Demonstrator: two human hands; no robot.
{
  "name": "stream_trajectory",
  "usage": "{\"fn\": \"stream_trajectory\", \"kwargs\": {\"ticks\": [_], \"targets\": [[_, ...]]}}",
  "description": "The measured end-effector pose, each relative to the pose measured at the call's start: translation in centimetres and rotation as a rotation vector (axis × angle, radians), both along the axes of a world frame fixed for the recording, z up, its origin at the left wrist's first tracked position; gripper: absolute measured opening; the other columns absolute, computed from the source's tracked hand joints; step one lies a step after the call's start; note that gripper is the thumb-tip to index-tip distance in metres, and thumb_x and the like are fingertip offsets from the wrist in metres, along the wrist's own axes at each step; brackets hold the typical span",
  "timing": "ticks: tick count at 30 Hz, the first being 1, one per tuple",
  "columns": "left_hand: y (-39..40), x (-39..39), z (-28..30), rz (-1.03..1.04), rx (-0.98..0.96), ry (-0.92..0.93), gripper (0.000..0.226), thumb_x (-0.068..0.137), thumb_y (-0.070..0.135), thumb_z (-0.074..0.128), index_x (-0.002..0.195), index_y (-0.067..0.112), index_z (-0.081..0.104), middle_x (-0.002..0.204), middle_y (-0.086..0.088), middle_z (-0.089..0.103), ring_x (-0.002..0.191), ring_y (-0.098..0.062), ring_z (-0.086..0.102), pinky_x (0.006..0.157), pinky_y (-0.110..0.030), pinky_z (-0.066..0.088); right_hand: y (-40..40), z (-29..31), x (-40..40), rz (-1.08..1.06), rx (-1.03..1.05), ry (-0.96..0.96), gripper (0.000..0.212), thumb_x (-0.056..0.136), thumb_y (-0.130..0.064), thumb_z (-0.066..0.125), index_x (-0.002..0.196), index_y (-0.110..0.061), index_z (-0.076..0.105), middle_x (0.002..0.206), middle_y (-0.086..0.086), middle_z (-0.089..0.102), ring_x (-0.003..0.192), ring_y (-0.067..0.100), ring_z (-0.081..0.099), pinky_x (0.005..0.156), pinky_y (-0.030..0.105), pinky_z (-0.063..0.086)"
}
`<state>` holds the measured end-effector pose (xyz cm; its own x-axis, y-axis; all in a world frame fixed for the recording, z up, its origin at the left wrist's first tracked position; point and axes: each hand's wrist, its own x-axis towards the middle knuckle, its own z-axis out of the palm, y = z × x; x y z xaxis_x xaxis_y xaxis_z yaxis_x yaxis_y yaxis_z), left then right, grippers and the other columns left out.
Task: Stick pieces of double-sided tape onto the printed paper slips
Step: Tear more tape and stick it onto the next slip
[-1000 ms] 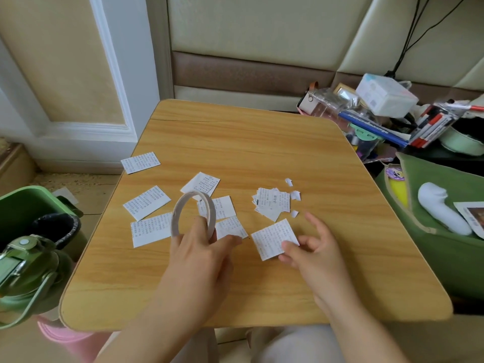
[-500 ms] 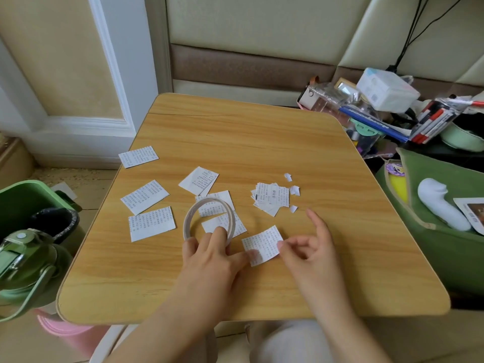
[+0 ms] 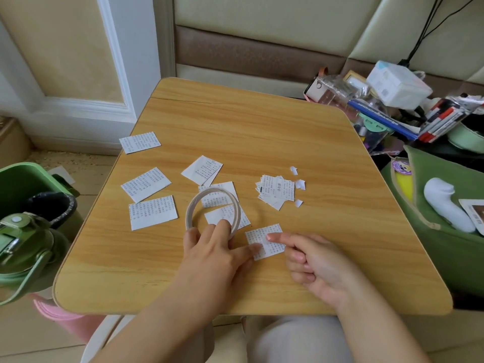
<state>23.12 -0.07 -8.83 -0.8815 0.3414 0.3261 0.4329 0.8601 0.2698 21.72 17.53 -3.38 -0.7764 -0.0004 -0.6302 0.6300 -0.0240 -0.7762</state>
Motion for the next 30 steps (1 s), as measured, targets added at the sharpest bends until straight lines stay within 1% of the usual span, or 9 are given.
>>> {"fn": "stream_trajectory", "kwargs": {"ticks": [3, 7, 11, 17, 21, 25, 27, 30], "targets": [[-0.02, -0.1, 0.0, -0.008, -0.003, -0.008, 0.034, 0.086, 0.043, 0.04, 0.104, 0.041, 0.069, 0.077, 0.004, 0.034, 0.069, -0.019, 0.046, 0.067, -0.034, 0.021, -0.06, -0.08, -0.02, -0.003, 0.013, 0.003, 0.021, 0.092, -0.006, 0.051, 0.101, 0.002, 0.068, 0.046, -0.005, 0.026, 0.035, 0.004, 0.018, 0.034, 0.017, 0.011], [-0.02, -0.03, 0.14, -0.004, 0.001, -0.026, 0.035, 0.086, 0.044, 0.039, 0.104, 0.041, 0.068, 0.078, 0.005, 0.033, 0.069, -0.018, 0.047, 0.069, -0.034, 0.025, -0.16, -0.24, 0.12, 0.008, 0.07, 0.033, 0.023, 0.096, -0.006, 0.045, 0.101, 0.0, 0.067, 0.046, -0.005, 0.027, 0.037, 0.005, 0.018, 0.035, 0.017, 0.013], [0.04, -0.02, 0.04, -0.004, 0.019, -0.033, 0.034, 0.086, 0.044, 0.04, 0.104, 0.041, 0.069, 0.078, 0.005, 0.033, 0.069, -0.018, 0.047, 0.07, -0.034, 0.027, -0.21, -0.38, 0.43, 0.044, 0.204, 0.08, 0.027, 0.096, -0.004, 0.041, 0.099, -0.006, 0.067, 0.042, -0.008, 0.03, 0.037, 0.005, 0.019, 0.037, 0.017, 0.015], [0.01, -0.02, -0.13, -0.001, 0.015, -0.023, 0.034, 0.085, 0.045, 0.041, 0.103, 0.039, 0.069, 0.078, 0.005, 0.033, 0.069, -0.018, 0.048, 0.069, -0.032, 0.022, -0.23, -0.48, 0.71, 0.077, 0.28, 0.102, 0.027, 0.096, -0.004, 0.041, 0.098, -0.012, 0.067, 0.043, -0.007, 0.031, 0.036, 0.005, 0.02, 0.036, 0.017, 0.015], [-0.38, -0.08, 0.04, 0.027, 0.039, -0.02, 0.037, 0.085, 0.044, 0.04, 0.104, 0.035, 0.071, 0.077, 0.004, 0.035, 0.068, -0.018, 0.051, 0.069, -0.036, 0.035, -0.24, -0.42, 0.68, 0.084, 0.285, 0.101, 0.026, 0.096, -0.006, 0.042, 0.1, -0.012, 0.066, 0.041, -0.008, 0.032, 0.034, 0.005, 0.02, 0.036, 0.017, 0.015], [-0.34, -0.35, 0.53, 0.011, -0.004, -0.01, 0.039, 0.086, 0.044, 0.039, 0.108, 0.034, 0.069, 0.078, 0.004, 0.035, 0.069, -0.019, 0.05, 0.069, -0.037, 0.037, -0.26, -0.42, 0.71, 0.084, 0.28, 0.104, 0.025, 0.097, -0.006, 0.041, 0.1, -0.012, 0.066, 0.041, -0.007, 0.031, 0.034, 0.005, 0.02, 0.036, 0.017, 0.015], [0.04, -0.47, 0.56, -0.022, -0.031, 0.012, 0.038, 0.086, 0.044, 0.039, 0.109, 0.034, 0.068, 0.077, 0.002, 0.036, 0.067, -0.019, 0.049, 0.069, -0.037, 0.035, -0.28, -0.46, 0.78, 0.082, 0.279, 0.11, 0.025, 0.097, -0.006, 0.042, 0.1, -0.013, 0.066, 0.041, -0.007, 0.031, 0.033, 0.004, 0.021, 0.035, 0.017, 0.016], [0.49, -0.64, 0.51, -0.051, -0.065, 0.034, 0.038, 0.085, 0.044, 0.04, 0.111, 0.034, 0.066, 0.077, 0.001, 0.037, 0.067, -0.021, 0.048, 0.069, -0.035, 0.025, -0.35, -0.53, 0.77, 0.077, 0.272, 0.114, 0.026, 0.096, -0.006, 0.042, 0.1, -0.014, 0.066, 0.042, -0.006, 0.033, 0.032, 0.004, 0.022, 0.034, 0.016, 0.018]]}}
